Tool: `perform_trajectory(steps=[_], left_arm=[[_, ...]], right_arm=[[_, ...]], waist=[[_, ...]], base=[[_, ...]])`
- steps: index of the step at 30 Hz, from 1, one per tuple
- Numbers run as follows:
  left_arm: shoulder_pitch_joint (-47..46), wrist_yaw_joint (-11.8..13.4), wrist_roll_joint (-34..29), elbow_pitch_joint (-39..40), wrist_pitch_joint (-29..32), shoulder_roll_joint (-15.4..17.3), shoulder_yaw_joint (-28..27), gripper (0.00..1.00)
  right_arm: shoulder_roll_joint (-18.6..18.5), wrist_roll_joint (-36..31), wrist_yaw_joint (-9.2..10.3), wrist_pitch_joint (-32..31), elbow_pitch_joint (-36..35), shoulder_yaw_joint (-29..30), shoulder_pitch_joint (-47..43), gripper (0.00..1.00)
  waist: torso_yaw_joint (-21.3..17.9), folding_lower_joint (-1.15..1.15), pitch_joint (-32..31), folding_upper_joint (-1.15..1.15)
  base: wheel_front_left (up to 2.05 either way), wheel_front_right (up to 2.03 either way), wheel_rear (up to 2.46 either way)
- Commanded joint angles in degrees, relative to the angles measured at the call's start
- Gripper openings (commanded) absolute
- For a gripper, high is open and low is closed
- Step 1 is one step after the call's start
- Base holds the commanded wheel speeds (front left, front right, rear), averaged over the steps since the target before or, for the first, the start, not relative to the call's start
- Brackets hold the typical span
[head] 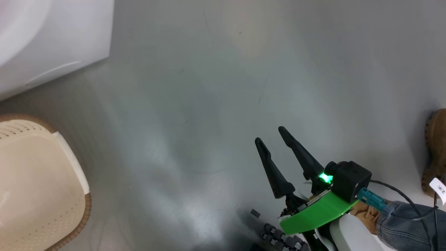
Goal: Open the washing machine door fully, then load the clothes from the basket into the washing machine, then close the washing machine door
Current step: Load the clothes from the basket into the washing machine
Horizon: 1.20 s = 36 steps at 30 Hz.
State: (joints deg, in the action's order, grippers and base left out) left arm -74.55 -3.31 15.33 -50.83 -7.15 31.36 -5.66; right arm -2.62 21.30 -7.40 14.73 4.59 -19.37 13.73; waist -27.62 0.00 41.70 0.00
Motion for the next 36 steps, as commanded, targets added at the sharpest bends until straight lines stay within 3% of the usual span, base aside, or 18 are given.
perform_trajectory(steps=[1,13,14,16,17,18,20,36], left_arm=[[-0.9,-0.1,-0.5,1.0,-0.5,2.8,0.0,0.0],[-8.7,0.7,-3.3,-3.1,-6.8,2.4,3.7,0.0],[-8.8,1.0,-3.5,-3.4,-7.0,2.4,3.9,0.04],[-8.7,1.4,-4.1,-4.1,-7.1,2.4,4.6,0.4],[-8.7,1.8,-4.2,-4.6,-7.1,2.4,4.7,0.52],[-8.6,2.0,-4.3,-5.2,-7.1,2.4,4.8,0.8],[-8.5,2.8,-4.0,-6.4,-6.4,2.3,4.7,1.0],[-6.4,7.6,-3.8,-12.5,-3.0,-2.6,6.6,1.0]], right_arm=[[-0.3,-0.4,-0.09,0.3,-1.3,-0.6,-2.5,1.0],[-0.3,0.1,-0.09,0.3,-1.8,-0.9,-3.6,1.0],[-0.3,0.1,-0.09,0.3,-1.7,-1.0,-3.4,1.0],[-0.3,0.3,-0.09,0.3,-1.6,-1.2,-2.9,1.0],[-0.3,0.3,-0.09,0.3,-1.5,-1.3,-2.7,1.0],[-0.3,0.4,-0.09,0.3,-1.4,-1.4,-2.5,1.0],[-0.3,0.4,-0.09,0.3,-1.1,-1.5,-2.2,1.0],[-0.3,-0.9,-0.09,0.3,1.0,-0.8,-0.8,1.0]], waist=[[-0.1,0.0,0.9,0.0],[0.5,0.0,1.9,0.0],[0.6,0.0,1.9,0.0],[0.7,0.0,1.9,0.0],[0.8,0.0,1.8,0.0],[0.8,0.0,1.7,0.0],[0.9,0.0,1.5,0.0],[4.6,0.0,-3.9,0.0]], base=[[0.0,0.0,0.0],[0.0,0.0,0.0],[0.0,0.0,0.0],[0.0,0.0,0.0],[0.0,0.0,0.0],[0.0,0.0,0.0],[0.0,0.0,0.0],[0.0,0.0,0.0]])
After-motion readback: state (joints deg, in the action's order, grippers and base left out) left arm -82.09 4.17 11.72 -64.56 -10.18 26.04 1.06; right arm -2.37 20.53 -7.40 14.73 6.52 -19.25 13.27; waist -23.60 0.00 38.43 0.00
